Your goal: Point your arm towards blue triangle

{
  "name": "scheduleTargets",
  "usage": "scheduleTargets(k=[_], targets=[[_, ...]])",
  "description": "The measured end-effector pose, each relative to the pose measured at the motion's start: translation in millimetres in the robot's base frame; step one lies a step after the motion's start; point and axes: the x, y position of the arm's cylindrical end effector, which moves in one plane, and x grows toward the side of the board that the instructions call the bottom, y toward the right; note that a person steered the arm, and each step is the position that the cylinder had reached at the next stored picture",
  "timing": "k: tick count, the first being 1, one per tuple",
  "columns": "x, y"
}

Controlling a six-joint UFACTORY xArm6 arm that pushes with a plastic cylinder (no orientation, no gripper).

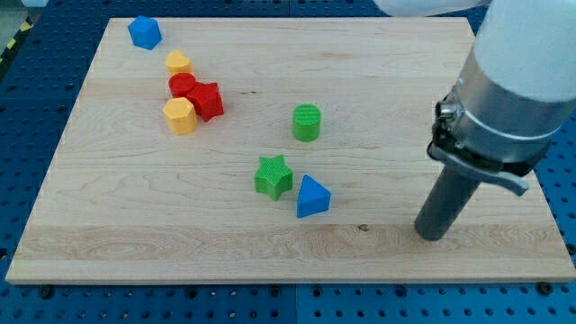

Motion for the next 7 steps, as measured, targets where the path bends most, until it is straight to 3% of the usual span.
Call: scheduleTargets(k=[3,7], targets=[[16.9,-69.0],[-17.3,-121.4]])
